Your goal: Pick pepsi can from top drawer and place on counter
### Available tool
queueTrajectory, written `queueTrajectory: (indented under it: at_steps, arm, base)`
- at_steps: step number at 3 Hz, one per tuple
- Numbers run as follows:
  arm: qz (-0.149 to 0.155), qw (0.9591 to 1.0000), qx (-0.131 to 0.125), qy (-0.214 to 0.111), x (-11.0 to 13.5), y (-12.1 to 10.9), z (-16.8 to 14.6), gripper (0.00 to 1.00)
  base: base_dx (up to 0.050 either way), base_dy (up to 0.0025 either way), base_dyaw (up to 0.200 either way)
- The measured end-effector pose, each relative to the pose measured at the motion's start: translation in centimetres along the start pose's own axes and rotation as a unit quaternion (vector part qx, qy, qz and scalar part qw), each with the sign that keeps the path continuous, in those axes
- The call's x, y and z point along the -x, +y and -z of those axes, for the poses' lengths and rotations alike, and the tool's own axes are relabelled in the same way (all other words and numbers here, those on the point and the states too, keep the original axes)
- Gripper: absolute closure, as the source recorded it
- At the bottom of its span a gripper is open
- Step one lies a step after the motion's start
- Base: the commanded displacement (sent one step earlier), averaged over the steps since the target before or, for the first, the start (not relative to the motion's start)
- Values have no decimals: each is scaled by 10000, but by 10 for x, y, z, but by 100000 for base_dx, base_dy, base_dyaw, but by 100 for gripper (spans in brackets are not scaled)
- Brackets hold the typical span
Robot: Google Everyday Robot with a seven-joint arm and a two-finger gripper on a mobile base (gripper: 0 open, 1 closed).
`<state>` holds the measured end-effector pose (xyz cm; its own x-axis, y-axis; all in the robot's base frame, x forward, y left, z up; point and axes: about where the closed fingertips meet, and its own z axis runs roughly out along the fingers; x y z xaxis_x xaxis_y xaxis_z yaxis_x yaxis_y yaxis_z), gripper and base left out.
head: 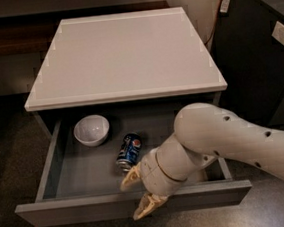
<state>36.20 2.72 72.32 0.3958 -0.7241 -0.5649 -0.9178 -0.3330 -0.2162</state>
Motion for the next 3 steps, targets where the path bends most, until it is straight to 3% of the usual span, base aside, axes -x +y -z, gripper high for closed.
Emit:
queueTrajectory:
  at_steps: [1,3]
  arm:
    - [293,9995,-27,132,20,-15,15,0]
    - [576,9955,183,726,15,-69,42,0]
  base:
    - [0,0,0]
    - [0,0,0]
